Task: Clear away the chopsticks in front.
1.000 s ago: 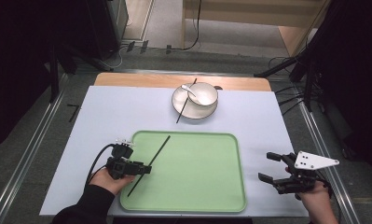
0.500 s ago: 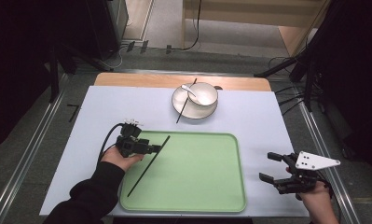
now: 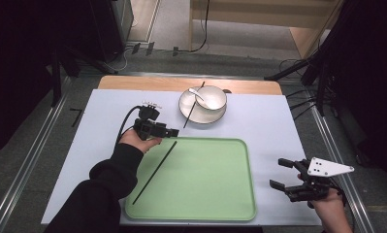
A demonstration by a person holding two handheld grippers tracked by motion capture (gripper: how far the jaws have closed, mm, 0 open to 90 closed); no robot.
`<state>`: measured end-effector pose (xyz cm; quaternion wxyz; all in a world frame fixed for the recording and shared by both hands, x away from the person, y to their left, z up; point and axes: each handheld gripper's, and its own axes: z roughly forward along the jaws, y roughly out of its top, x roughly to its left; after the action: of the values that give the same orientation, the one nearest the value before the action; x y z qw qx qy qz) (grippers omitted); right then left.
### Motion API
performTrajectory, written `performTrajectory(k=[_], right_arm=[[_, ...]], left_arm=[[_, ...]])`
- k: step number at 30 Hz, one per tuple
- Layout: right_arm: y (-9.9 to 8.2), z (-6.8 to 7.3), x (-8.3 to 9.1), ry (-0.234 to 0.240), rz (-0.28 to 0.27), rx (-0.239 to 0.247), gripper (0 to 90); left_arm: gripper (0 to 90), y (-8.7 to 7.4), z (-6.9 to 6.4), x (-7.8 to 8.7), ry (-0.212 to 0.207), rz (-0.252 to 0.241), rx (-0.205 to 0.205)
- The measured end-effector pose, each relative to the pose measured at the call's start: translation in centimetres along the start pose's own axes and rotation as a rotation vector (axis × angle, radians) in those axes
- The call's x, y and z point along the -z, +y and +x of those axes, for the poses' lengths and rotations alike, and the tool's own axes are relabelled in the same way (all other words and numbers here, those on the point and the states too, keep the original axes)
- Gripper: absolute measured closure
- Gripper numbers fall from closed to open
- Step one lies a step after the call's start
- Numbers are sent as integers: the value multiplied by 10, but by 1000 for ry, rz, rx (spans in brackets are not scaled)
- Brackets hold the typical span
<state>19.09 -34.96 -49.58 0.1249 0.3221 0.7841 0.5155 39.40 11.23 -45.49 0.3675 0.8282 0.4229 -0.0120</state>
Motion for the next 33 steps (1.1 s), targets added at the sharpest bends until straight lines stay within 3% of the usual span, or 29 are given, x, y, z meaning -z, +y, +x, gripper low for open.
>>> performTrajectory(k=[3,9,13,15,22,24,27,31,33], right_arm=[[0,0,0,2,-2,-4,173],[0,0,0,4,-3,-5,174],[0,0,0,5,-5,-2,174],[0,-1,0,4,-9,2,174],[1,0,0,7,-10,5,174],[1,0,1,7,-9,3,174],[0,-1,1,8,-9,7,174],[0,-1,1,8,-9,7,174],[0,-1,1,9,-9,4,174]], left_arm=[[312,13,-1,-4,8,0,-18],[310,35,-2,-17,4,12,-16],[311,50,-12,-25,14,12,-65],[311,57,-13,-32,23,26,-70],[311,75,-5,-60,75,39,-60],[330,77,-2,-67,84,61,-77],[387,79,2,-76,97,67,-66],[462,79,11,-85,109,66,-17],[484,78,14,-89,118,78,-16]])
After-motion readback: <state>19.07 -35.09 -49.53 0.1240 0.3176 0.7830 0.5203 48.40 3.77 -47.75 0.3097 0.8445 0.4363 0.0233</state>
